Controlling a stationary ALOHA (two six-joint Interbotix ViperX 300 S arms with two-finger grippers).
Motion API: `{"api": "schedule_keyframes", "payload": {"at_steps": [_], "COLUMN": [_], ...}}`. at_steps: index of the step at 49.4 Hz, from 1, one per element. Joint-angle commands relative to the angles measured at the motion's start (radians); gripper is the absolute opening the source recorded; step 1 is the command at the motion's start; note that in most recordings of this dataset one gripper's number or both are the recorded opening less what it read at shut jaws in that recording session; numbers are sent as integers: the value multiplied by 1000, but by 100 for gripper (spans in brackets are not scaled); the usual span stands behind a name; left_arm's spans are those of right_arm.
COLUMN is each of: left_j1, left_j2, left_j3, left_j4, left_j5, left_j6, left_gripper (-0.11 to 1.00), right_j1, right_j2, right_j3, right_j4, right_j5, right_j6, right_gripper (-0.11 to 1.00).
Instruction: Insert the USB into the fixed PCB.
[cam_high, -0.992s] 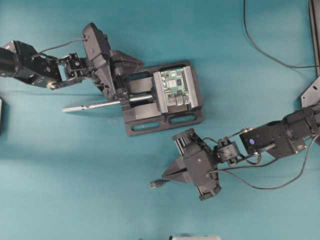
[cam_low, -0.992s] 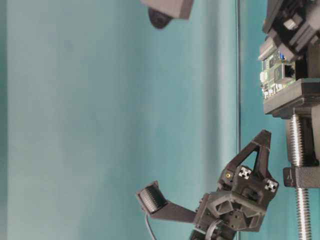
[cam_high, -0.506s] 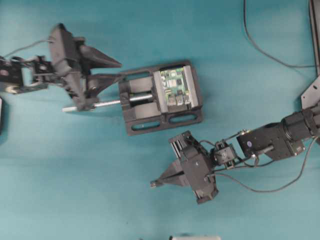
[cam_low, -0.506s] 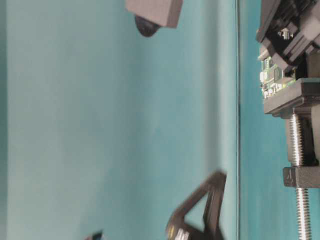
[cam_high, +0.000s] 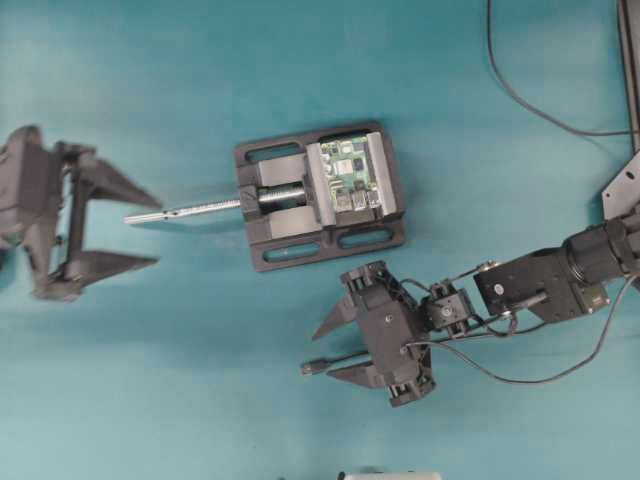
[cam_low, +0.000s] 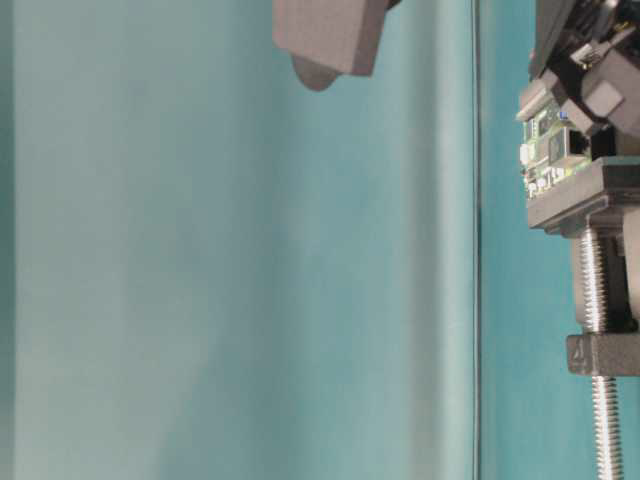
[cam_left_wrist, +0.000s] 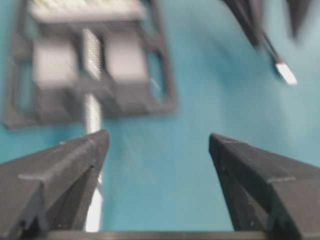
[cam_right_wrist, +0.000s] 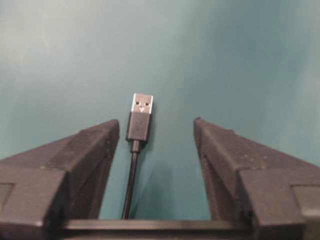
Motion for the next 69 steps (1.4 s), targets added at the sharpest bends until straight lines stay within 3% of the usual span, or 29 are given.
{"api": "schedule_keyframes", "payload": {"at_steps": [1, 15, 21, 30, 47, 69], "left_j1": [-9, -9, -8, -8, -8, -8], "left_j2": [-86, -446, -514, -505, -499, -499], "left_j3": [32, 156, 179, 183, 207, 210], "left_j4": [3, 3, 3, 3, 3, 3], "left_j5": [-9, 5, 58, 98, 98, 97], "left_j6": [-15, -12, -15, -15, -15, -15], "left_gripper": [96, 96, 96, 96, 96, 96], "right_j1": [3, 20, 21, 48, 137, 153], "right_j2": [-5, 31, 40, 46, 77, 84], "right_j3": [-12, -23, -29, -35, -64, -75], "right_j4": [5, 14, 67, 218, 339, 391], "right_j5": [-3, 29, 34, 34, 35, 35], "right_j6": [3, 3, -2, -21, -95, -95], "right_gripper": [60, 59, 59, 59, 59, 58]}}
